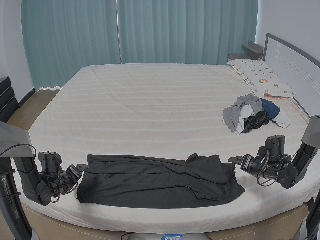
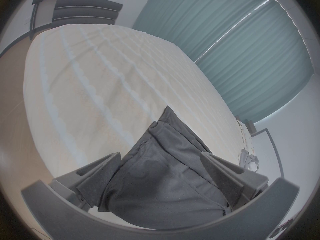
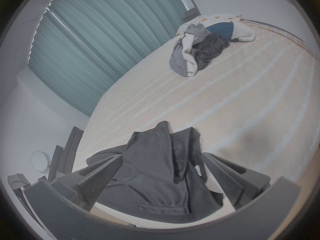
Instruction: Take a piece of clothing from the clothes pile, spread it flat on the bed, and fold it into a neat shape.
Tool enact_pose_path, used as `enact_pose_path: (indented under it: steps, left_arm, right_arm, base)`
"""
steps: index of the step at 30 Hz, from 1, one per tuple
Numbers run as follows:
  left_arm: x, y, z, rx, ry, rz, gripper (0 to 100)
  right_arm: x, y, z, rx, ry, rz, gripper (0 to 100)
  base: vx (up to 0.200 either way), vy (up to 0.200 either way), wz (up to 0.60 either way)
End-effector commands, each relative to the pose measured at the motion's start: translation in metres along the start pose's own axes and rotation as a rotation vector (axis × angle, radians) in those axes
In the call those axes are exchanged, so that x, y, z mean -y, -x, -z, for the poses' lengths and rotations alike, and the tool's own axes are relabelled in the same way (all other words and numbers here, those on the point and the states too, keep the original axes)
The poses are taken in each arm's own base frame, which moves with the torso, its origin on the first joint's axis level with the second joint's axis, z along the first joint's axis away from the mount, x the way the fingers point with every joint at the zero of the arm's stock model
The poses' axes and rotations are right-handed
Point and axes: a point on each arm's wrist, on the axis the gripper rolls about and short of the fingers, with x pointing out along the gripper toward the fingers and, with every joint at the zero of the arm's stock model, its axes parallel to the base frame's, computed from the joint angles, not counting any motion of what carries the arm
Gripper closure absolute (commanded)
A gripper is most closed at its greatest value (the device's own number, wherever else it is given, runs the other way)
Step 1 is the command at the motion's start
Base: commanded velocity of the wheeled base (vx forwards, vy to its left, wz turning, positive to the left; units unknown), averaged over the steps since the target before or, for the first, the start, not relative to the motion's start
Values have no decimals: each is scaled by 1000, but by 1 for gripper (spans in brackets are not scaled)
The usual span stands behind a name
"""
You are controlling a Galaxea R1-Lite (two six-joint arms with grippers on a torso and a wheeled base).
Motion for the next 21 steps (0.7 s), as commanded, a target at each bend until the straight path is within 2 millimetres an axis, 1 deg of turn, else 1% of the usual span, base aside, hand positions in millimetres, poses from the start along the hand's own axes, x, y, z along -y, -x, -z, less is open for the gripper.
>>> enact_pose_path:
  steps: [1,4,7,10,15,18,21]
  left_arm:
    - [4,-20,14,-46,-90,3,0]
    - [6,-21,16,-48,-115,11,0]
    - [6,-29,16,-42,-126,12,0]
    - [6,-31,18,-48,-128,9,0]
    - [2,-31,15,-38,-132,-7,0]
    - [-4,-29,13,-38,-158,-25,0]
    - [-6,-35,15,-43,-162,-34,0]
  right_arm:
    - [-1,-29,6,-26,8,-26,0]
    - [6,-34,14,-64,-11,-29,0]
    - [10,-38,15,-46,-12,-39,0]
    - [13,-40,17,-48,-15,-39,0]
    - [10,-40,18,-38,-6,-50,0]
    - [10,-39,18,-35,-6,-52,0]
    - [10,-39,19,-39,-6,-49,0]
  base:
    - [0,0,0]
    - [0,0,0]
    - [0,0,0]
    - [0,0,0]
    - [0,0,0]
    - [0,0,0]
    - [0,0,0]
